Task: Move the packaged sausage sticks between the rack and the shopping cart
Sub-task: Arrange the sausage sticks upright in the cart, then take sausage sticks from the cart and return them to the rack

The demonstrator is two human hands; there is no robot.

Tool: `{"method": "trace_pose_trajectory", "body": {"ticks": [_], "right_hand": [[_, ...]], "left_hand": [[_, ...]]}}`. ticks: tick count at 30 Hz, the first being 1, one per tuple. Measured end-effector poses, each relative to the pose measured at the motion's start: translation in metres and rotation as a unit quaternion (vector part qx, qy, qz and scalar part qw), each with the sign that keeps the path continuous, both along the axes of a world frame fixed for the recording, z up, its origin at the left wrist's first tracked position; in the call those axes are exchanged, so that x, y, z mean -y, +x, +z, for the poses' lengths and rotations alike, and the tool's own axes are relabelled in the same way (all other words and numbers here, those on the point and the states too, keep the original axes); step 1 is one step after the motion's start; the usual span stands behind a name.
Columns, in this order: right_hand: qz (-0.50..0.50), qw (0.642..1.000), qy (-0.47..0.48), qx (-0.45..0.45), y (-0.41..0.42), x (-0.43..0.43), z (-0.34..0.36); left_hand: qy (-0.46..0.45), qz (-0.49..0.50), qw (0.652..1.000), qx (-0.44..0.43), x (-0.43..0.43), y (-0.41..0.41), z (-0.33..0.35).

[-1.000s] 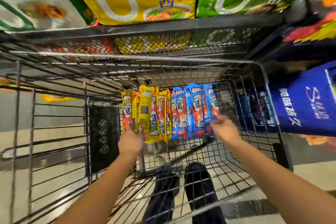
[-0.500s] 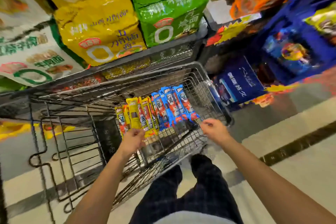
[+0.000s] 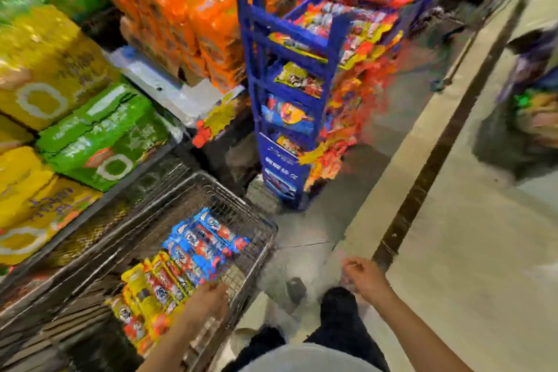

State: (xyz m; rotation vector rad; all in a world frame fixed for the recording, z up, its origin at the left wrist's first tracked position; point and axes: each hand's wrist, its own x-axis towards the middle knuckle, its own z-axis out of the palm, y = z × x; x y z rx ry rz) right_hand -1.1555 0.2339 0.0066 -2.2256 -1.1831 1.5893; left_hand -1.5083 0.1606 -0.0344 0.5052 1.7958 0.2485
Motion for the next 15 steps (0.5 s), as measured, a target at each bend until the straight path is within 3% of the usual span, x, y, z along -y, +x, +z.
{"method": "trace_pose_trajectory", "body": {"ticks": [5,10,15], "right_hand": [[-0.139,0.989,-0.035,-0.03,0.107,-0.002,0.003],[-0.191,0.977,-0.081,-0.042,0.204,-0.006,-0.002],[-0.258,0.963,-0.069,-0.041,0.298,-0.055,0.013]], "left_hand": [[0.045,-0.069,0.997,-0.004,-0.087,0.12,0.044],[0.047,-0.163,0.985,-0.021,-0.148,0.233,0.033],[0.058,-0.231,0.971,0.016,-0.213,0.35,0.068]]}}
